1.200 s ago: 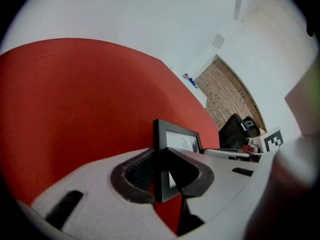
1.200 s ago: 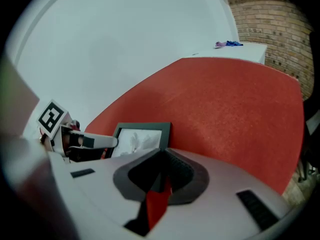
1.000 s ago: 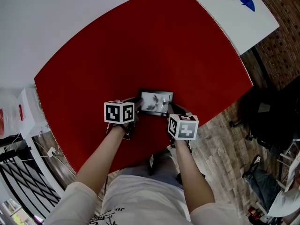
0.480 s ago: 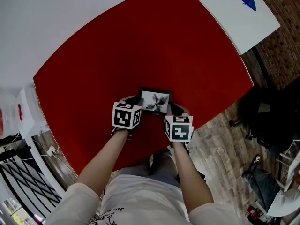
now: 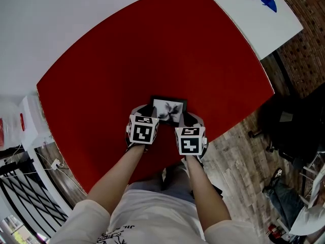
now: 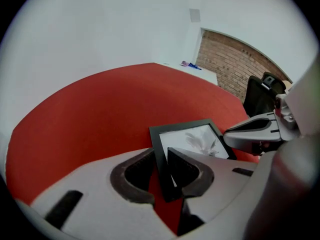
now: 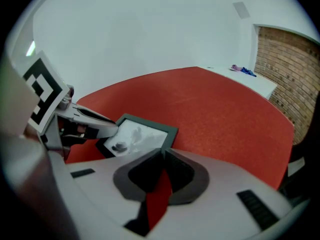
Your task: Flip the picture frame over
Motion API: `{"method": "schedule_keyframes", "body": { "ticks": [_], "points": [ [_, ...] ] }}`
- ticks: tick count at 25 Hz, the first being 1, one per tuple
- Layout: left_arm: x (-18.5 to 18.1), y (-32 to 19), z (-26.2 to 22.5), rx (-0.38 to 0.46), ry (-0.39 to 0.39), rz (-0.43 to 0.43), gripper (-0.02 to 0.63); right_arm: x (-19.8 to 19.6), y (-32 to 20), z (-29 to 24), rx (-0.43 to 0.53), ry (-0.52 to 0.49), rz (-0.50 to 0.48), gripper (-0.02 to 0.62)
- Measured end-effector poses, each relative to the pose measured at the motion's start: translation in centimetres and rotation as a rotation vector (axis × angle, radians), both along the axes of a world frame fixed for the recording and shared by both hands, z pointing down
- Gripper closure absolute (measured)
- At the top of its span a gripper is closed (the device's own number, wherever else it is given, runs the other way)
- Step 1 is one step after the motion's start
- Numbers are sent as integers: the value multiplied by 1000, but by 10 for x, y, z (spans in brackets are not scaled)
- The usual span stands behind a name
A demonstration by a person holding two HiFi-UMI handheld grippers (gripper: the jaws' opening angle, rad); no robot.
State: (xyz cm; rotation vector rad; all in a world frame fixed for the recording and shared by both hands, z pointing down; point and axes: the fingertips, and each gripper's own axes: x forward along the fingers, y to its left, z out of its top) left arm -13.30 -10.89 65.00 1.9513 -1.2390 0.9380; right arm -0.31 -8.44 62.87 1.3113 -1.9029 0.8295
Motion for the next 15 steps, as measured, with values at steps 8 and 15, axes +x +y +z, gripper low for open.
{"method": "schedule_keyframes", "body": {
  "ticks": [8,15],
  "points": [
    [-1,1,-9,11,8,-11,515,4,-5,-12,44,33,8,569],
    [0,3,-58,93,28,-6,593,10,2,-49,112,14,18,569]
  ]
}}
